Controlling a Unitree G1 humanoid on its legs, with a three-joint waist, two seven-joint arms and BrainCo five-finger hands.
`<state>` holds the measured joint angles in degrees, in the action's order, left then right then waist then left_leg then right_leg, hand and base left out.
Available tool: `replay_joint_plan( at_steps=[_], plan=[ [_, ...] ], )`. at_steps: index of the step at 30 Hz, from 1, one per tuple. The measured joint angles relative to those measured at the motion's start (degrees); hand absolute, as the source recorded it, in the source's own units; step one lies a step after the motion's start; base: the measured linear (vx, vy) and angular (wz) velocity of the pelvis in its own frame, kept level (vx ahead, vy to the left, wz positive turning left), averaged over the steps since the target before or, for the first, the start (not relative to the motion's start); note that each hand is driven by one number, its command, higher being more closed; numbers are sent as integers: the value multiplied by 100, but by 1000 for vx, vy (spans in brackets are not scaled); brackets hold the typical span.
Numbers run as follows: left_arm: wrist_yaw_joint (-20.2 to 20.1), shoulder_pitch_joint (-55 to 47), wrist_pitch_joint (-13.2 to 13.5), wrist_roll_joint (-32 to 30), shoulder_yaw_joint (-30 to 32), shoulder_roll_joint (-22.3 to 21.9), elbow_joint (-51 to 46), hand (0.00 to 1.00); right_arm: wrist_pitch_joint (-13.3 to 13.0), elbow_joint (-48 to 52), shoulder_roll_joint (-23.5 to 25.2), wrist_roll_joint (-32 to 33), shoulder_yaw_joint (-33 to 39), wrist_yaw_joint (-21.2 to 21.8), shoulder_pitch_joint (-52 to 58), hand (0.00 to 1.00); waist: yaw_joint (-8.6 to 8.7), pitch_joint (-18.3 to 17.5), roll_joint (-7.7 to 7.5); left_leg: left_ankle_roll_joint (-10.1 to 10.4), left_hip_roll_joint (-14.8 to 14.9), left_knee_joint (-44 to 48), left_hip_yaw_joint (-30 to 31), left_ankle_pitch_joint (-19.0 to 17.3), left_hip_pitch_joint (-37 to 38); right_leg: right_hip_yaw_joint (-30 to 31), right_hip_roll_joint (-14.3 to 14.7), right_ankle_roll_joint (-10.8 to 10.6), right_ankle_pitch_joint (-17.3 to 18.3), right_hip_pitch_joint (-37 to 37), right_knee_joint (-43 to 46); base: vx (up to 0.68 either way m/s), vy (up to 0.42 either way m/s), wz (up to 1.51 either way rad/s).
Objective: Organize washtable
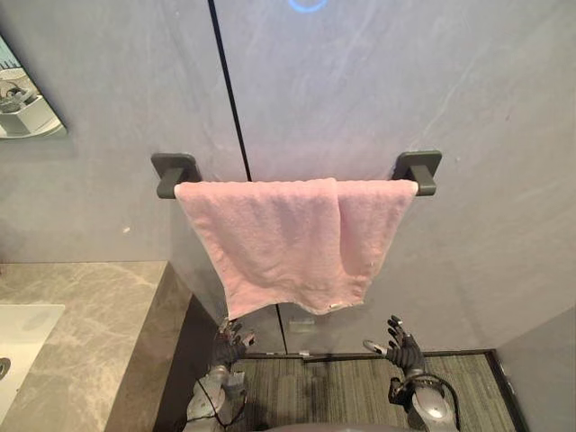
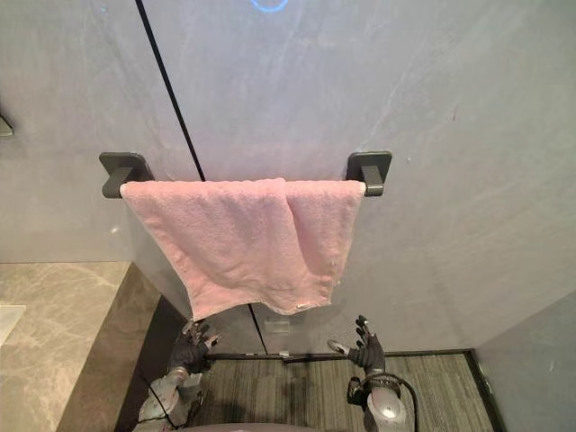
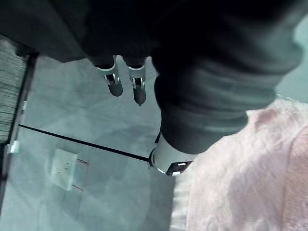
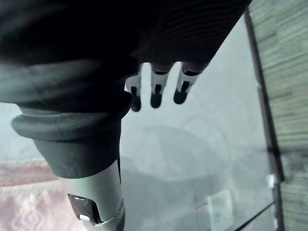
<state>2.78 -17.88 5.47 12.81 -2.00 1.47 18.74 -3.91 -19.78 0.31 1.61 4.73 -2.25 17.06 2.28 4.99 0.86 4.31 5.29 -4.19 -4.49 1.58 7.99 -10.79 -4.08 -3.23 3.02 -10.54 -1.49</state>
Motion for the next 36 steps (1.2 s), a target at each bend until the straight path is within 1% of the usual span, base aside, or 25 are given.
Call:
replay_joint_plan(
  at_steps=[1, 3, 4, 6, 7, 9, 11, 14, 15, 17, 18, 19, 21, 22, 23, 24, 26, 29, 33, 36],
  plan=[
    [5, -35, -11, 0, 37, -33, -13, 0, 19, 55, 18, 2, 9, -42, 52, 0, -4, 1, 0, 15, 7, 16, -17, -12, -10, 8, -12, 1, 29, 32, 45, -29, 5, -6],
    [126, -234, -25, 0, 160, -135, -290, 0, 46, 616, 123, 3, 24, -186, 330, 0, -6, 11, -15, 27, 48, 42, -47, -43, -10, 25, -28, 8, 171, 119, 273, -26, -9, -5],
    [213, -385, -26, 1, 235, -154, -642, 0, 46, 1124, 187, 3, 24, -284, 519, 0, -7, 24, -35, 38, 69, 116, -78, -103, -16, 42, -38, 13, 269, 190, 437, -20, -19, -7],
    [354, -539, -20, 2, 312, -150, -1178, 0, 40, 1814, 203, 2, 35, -404, 720, 0, -16, 40, -60, 45, 73, 223, -133, -214, -22, 50, -59, 2, 427, 220, 651, -18, -16, -11],
    [499, -634, 15, 5, 405, -155, -1663, 0, 4, 2447, 206, 3, 105, -551, 877, 0, -28, 33, -74, 28, 74, 340, -166, -315, -24, 58, -95, 0, 562, 291, 862, 11, -19, -8],
    [671, -678, 37, 7, 499, -155, -2190, 0, -22, 3091, 206, 2, 216, -718, 1006, 0, -30, 29, -75, 26, 72, 464, -203, -409, -31, 75, -148, -4, 704, 348, 1080, 47, -19, -6],
    [847, -801, 133, 7, 559, -145, -2838, 0, -25, 3713, 216, 1, 255, -872, 1117, 0, -26, 24, -74, 42, 55, 586, -279, -484, -48, 106, -202, -19, 831, 397, 1283, 91, -12, -5],
    [999, -821, 272, 4, 614, -153, -3485, 0, -50, 4358, 276, -4, 273, -1025, 1163, 0, -22, 12, -71, 38, 64, 745, -424, -561, -107, 132, -223, -24, 883, 414, 1357, 76, -10, -1],
    [1019, -805, 295, 3, 634, -155, -3803, 0, -88, 4714, 278, -8, 271, -1032, 1140, 0, -30, -33, -58, 41, 75, 825, -488, -584, -136, 134, -222, -24, 883, 451, 1356, 100, -13, -3],
    [1100, -803, 341, -7, 635, -159, -4173, 0, -161, 5119, 281, -24, 248, -1034, 1089, 0, -52, -48, -41, 39, 77, 856, -557, -585, -135, 147, -226, -24, 883, 450, 1356, 64, -14, -5],
    [1167, -792, 412, -21, 664, -169, -4487, 0, -270, 5392, 282, -61, 235, -1035, 998, 0, -50, -65, -31, 33, 77, 870, -579, -589, -119, 151, -228, -24, 883, 425, 1352, 0, 0, 0],
    [1208, -784, 455, -48, 676, -170, -4641, 0, -319, 5516, 282, -94, 236, -1035, 940, 0, -50, -84, -31, 30, 77, 875, -584, -591, -115, 152, -228, -24, 883, 416, 1348, 0, 0, 0],
    [1330, -667, 650, -238, 750, -181, -5123, 0, -527, 5906, 274, -177, 240, -1033, 656, 0, -67, -127, -33, 22, 75, 884, -582, -596, -73, 158, -224, -24, 883, 367, 1334, 0, 0, 0],
    [1361, -633, 672, -245, 777, -184, -5243, 0, -580, 5969, 272, -181, 237, -1033, 560, 0, -72, -131, -33, 22, 74, 884, -579, -596, -66, 162, -223, -24, 883, 361, 1332, -46, -13, 0],
    [1404, -539, 749, -277, 859, -194, -5441, 0, -691, 6025, 267, -183, 228, -1021, 356, 0, -72, -132, -33, 22, 71, 878, -558, -596, -62, 164, -217, -24, 883, 356, 1326, -68, -9, 3],
    [1485, -447, 858, -387, 956, -199, -5568, 0, -749, 6061, 262, -179, 227, -1002, 172, 0, -68, -135, -27, 21, 63, 853, -509, -596, -57, 162, -210, -24, 883, 356, 1325, -76, -6, 6],
    [1576, -338, 963, -463, 1158, -252, -5656, 0, -863, 6064, 257, -173, 240, -978, -11, 0, -68, -144, -18, 21, 38, 815, -456, -595, -21, 157, -204, -26, 881, 361, 1322, -80, 9, 6],
    [1724, -338, 1025, -468, 1494, -374, -5654, 0, -935, 6064, 246, -172, 284, -874, -144, 0, -61, -194, -4, 14, -17, 816, -345, -593, -19, 140, -194, -36, 874, 346, 1316, -67, 2, 6],
    [1896, -336, 1070, -466, 1830, -470, -5654, 0, -936, 6063, 231, -176, 489, -872, -263, 0, -75, -209, 6, -6, -44, 819, -313, -579, -17, 136, -209, -58, 833, 324, 1291, -58, 11, 3],
    [1966, -332, 1112, -451, 1919, -475, -5656, 0, -940, 6062, 157, -135, 505, -864, -381, 0, -15, -223, 4, -18, -52, 815, -268, -570, -19, 98, -205, -55, 802, 270, 1217, -21, 1, 5]
  ],
)
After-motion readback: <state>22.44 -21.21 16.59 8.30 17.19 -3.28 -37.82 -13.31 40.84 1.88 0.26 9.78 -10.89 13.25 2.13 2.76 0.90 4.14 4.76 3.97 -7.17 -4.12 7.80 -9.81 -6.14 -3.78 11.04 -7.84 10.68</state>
